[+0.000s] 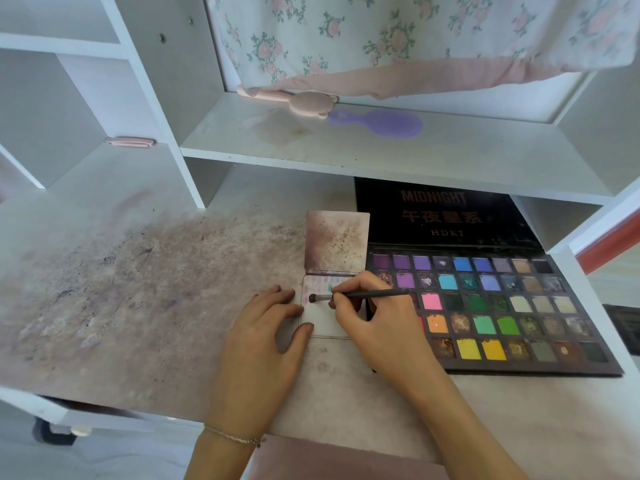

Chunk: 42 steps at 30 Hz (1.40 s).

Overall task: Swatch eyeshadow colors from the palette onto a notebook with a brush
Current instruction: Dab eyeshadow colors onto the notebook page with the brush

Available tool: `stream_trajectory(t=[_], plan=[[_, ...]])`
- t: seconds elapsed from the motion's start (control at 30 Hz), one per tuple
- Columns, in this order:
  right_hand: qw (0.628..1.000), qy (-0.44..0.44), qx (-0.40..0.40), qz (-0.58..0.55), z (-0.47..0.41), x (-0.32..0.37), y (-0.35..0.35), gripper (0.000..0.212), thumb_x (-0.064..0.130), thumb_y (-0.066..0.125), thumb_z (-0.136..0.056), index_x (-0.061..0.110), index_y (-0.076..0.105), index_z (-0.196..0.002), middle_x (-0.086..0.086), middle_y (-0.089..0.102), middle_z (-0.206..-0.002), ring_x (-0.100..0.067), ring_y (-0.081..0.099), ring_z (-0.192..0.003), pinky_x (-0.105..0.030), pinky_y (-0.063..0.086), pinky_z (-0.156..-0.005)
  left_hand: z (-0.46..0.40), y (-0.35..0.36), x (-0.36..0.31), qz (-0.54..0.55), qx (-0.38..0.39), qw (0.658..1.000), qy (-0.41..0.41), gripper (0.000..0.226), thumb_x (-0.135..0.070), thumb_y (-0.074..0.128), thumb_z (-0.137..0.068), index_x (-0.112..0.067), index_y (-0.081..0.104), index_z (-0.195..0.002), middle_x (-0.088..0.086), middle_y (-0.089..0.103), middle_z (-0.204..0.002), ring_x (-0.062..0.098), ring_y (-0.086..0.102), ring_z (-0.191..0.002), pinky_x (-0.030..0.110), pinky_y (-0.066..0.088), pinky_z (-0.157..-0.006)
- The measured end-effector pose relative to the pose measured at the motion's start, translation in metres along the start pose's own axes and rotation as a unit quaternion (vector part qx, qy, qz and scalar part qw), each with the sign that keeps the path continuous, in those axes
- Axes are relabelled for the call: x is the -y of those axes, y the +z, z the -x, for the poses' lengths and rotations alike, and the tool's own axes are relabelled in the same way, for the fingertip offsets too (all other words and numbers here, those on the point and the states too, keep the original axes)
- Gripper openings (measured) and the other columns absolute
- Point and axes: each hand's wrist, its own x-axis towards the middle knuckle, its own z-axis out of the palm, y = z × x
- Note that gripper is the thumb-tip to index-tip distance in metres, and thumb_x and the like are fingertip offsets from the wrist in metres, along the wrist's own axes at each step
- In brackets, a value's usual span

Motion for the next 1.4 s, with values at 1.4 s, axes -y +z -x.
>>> stream_trajectory(t=[1.4], plan=[[0.977,-0.039,-0.201,-0.064,0.021,-0.025,-0.047,0.018,0.027,0.040,-0.086,0.037,0.054,-0.080,-0.002,0.058,-0.065,-0.018,0.059,-0.061,-0.032,0.052,-0.052,0.001,0.000,-0.003,-0.008,-0.015,1.000,0.009,0.032,-0.021,0.069,-0.078,-0.013,0.065,-0.109,-0.005,0.057,-0.121,0.002,0.038,-0.116,0.020,0.026,-0.101]])
